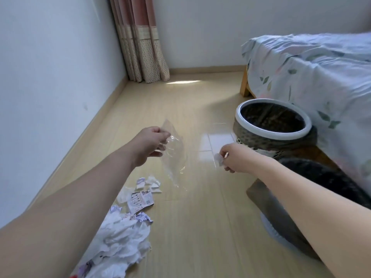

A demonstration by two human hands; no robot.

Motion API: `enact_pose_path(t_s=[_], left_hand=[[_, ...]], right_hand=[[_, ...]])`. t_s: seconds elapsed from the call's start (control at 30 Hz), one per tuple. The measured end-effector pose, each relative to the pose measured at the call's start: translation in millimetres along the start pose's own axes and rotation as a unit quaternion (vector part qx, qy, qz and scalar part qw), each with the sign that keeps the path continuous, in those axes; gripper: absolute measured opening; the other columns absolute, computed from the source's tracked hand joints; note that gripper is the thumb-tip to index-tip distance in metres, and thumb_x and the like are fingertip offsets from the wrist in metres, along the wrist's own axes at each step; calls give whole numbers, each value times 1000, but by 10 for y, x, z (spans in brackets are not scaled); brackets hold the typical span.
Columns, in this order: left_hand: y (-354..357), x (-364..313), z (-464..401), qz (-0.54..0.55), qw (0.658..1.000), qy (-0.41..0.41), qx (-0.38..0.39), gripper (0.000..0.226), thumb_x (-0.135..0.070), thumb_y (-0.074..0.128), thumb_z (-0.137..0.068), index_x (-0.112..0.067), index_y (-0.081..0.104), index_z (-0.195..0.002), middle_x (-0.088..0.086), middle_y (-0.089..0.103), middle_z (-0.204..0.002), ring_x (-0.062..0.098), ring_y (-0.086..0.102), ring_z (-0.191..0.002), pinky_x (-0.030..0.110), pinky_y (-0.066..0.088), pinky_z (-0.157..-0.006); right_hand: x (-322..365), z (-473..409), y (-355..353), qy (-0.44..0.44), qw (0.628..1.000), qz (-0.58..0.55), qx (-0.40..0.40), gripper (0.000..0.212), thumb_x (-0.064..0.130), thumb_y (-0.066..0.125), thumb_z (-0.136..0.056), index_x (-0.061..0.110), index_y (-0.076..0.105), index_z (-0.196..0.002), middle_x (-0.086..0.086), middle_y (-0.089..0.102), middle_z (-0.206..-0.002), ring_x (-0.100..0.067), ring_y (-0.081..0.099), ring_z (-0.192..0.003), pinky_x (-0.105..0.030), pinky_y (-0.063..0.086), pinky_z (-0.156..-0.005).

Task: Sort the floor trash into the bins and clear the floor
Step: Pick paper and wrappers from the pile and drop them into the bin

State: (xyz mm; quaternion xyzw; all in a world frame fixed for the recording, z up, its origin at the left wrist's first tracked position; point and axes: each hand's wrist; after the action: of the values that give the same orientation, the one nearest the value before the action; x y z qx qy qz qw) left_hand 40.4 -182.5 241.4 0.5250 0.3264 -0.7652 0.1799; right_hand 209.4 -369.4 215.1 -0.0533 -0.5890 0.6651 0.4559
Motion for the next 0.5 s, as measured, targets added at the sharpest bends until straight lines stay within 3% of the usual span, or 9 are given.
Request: enact_pose_path(t_s=[0.1, 0.2, 0.33, 0.43, 0.5], left_hand=[[620, -474, 60, 51, 997, 33, 54, 17, -20, 56, -98, -10, 62, -109, 3, 57, -84, 21, 54, -75, 33, 50, -70], [1418, -835, 88, 79, 989, 59, 112, 12, -18, 56, -98, -12, 62, -105, 2, 57, -81, 19, 55, -73, 33, 51, -68], [2411, -910, 136, 36, 984, 91, 149, 13, -17, 55, -98, -10, 65, -101, 5, 61, -85, 17, 57, -73, 31, 52, -65], [3163, -596, 95, -89, 971, 175, 135, 13, -24, 56, -96, -23, 67, -90, -2, 57, -86, 14, 54, -78, 28, 48, -70], [3569, -275, 41, -252, 933, 235, 100, 14, -29, 53, -95, -27, 67, -96, -2, 52, -96, 17, 54, -90, 31, 47, -81]], right_hand=[[-562, 141, -482, 56, 997, 44, -41, 17, 14, 47, -95, 16, 62, -102, -2, 66, -85, -17, 60, -70, -25, 49, -63], [-1244, 341, -738, 148, 985, 84, -33, 22, 20, 47, -98, 10, 61, -111, -7, 69, -92, -20, 63, -78, -31, 53, -75], [-1928, 494, -792, 245, 968, 48, 9, 37, 25, 40, -100, 5, 57, -73, -7, 59, -62, -22, 56, -54, -30, 47, -56], [-2264, 526, -774, 263, 964, 30, 27, 29, 9, 44, -96, 3, 54, -70, -11, 59, -64, -22, 55, -53, -28, 45, -49], [-2409, 549, -753, 257, 966, 23, 23, 22, 6, 45, -95, 0, 57, -78, -12, 56, -68, -23, 55, -58, -27, 42, -47]])
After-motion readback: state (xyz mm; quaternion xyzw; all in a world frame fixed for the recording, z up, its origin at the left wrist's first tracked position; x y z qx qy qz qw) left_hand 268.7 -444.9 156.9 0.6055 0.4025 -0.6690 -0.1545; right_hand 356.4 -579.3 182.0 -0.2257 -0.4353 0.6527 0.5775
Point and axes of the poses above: each hand's wrist, its own z-axis away from the middle knuckle, its own y-axis out of the palm, x = y × z
